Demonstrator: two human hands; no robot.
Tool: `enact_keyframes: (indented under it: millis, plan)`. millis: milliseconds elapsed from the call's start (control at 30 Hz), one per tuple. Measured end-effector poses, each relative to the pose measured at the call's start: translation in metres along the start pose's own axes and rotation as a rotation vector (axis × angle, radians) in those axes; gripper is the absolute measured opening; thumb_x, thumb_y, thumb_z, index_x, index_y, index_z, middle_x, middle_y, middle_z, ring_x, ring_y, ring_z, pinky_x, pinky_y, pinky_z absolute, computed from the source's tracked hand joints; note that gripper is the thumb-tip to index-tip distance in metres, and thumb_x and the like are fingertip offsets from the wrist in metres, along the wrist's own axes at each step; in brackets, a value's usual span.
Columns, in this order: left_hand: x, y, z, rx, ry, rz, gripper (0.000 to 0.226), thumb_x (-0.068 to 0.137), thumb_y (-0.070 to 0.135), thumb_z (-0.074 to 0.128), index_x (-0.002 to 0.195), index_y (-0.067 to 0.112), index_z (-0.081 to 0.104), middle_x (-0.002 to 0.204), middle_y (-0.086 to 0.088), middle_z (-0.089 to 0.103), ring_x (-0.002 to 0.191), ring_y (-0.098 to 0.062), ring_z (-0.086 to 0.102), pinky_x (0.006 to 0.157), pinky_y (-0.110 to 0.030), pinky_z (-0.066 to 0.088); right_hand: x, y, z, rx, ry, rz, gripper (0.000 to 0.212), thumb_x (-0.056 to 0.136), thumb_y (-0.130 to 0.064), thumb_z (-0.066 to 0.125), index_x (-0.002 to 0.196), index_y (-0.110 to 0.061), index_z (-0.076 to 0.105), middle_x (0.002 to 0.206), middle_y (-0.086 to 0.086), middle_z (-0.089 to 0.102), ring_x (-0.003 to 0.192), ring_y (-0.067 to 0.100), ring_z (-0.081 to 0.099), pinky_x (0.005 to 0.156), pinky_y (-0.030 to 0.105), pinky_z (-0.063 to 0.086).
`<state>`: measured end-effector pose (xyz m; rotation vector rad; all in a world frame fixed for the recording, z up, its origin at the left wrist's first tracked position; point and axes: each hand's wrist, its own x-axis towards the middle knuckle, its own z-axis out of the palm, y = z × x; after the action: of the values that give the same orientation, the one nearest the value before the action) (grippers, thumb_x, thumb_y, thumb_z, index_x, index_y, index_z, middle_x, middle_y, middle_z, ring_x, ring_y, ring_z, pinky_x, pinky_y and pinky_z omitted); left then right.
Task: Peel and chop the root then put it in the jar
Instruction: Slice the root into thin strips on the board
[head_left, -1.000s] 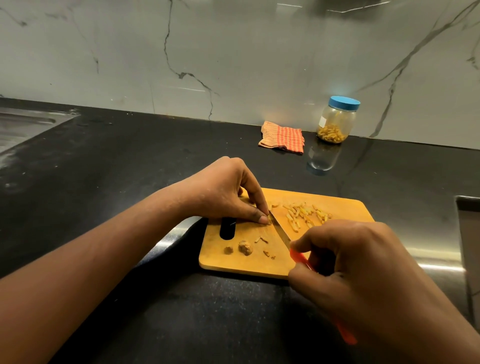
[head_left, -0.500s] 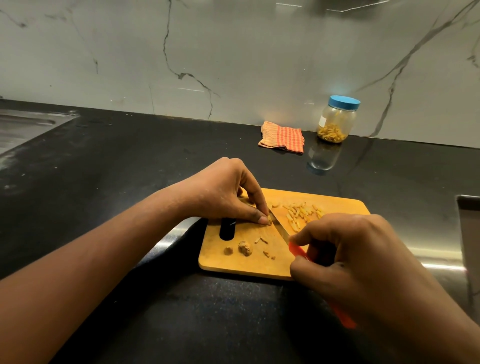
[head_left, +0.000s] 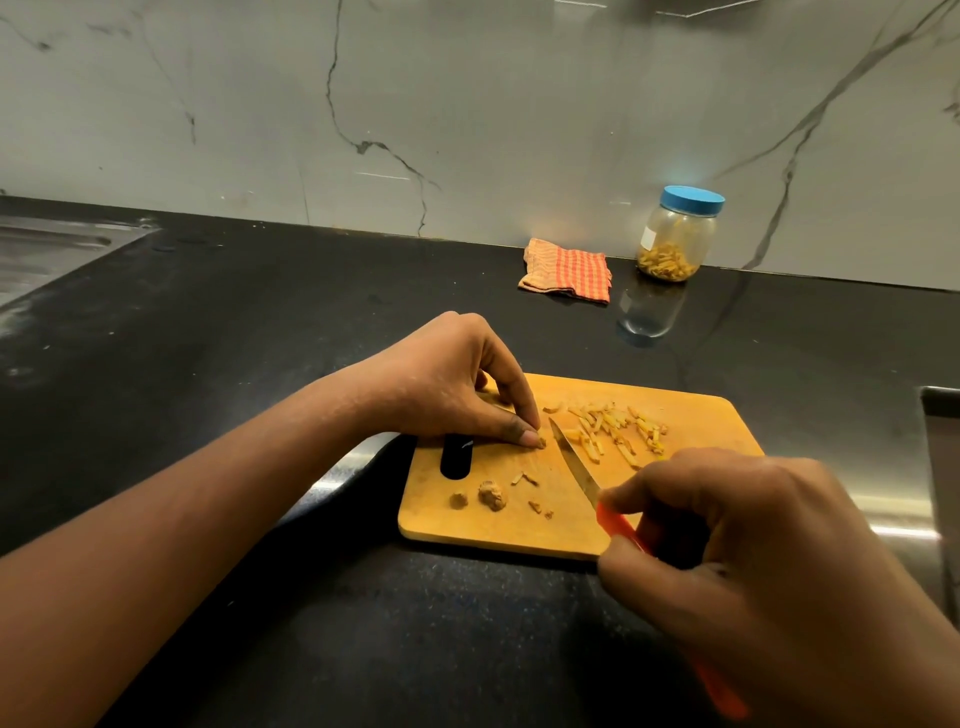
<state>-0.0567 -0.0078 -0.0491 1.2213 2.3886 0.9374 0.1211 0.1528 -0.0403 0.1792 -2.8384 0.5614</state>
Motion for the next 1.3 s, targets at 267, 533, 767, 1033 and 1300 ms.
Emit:
enact_keyframes:
  millis: [267, 533, 767, 1033, 1300]
  plan:
    - [0.000, 0.000, 0.000, -0.011, -0.011, 0.003, 0.011, 0.076, 0.029, 0.079, 0.087, 0.030, 0.078, 0.095, 0.014, 0.073, 0.100, -0.004, 0.064, 0.097, -0.035, 0.052, 0.005, -0.004, 0.006, 0.036, -0.032, -0.006, 0.030, 0.067, -0.046, 0.062, 0.089, -0.030, 0.074, 0.066, -0.013, 0.064, 0.086, -0.005, 0.058, 0.055, 0.012, 0.052]
    - [0.001, -0.001, 0.000, -0.005, -0.014, 0.015, 0.011, 0.076, 0.029, 0.079, 0.087, 0.032, 0.078, 0.094, 0.016, 0.072, 0.100, -0.002, 0.063, 0.095, -0.032, 0.052, 0.007, -0.005, 0.005, 0.038, -0.038, -0.026, 0.035, 0.065, -0.048, 0.057, 0.091, -0.030, 0.074, 0.068, -0.013, 0.064, 0.090, -0.004, 0.056, 0.056, 0.015, 0.053]
    - [0.001, 0.000, 0.000, -0.003, 0.002, 0.007, 0.011, 0.075, 0.030, 0.080, 0.086, 0.030, 0.078, 0.094, 0.015, 0.073, 0.099, -0.002, 0.063, 0.094, -0.030, 0.053, 0.013, -0.009, 0.002, 0.088, -0.057, -0.008, 0.036, 0.068, -0.048, 0.056, 0.097, -0.032, 0.069, 0.081, -0.016, 0.061, 0.088, -0.002, 0.056, 0.074, 0.011, 0.050]
    - [0.000, 0.001, 0.001, 0.008, 0.000, 0.009, 0.009, 0.075, 0.029, 0.080, 0.083, 0.033, 0.077, 0.092, 0.015, 0.073, 0.098, -0.002, 0.063, 0.095, -0.031, 0.052, 0.025, -0.013, 0.013, -0.017, -0.066, -0.019, 0.027, 0.084, -0.039, 0.061, 0.108, -0.028, 0.066, 0.078, -0.018, 0.048, 0.075, -0.002, 0.048, 0.061, 0.010, 0.037]
    - [0.000, 0.001, 0.001, 0.008, 0.011, -0.024, 0.010, 0.076, 0.030, 0.080, 0.085, 0.029, 0.079, 0.093, 0.016, 0.072, 0.098, 0.000, 0.062, 0.091, -0.022, 0.051, 0.010, -0.014, 0.002, -0.031, -0.110, -0.003, 0.028, 0.083, -0.044, 0.059, 0.108, -0.034, 0.065, 0.078, -0.018, 0.051, 0.076, -0.001, 0.050, 0.062, 0.011, 0.040]
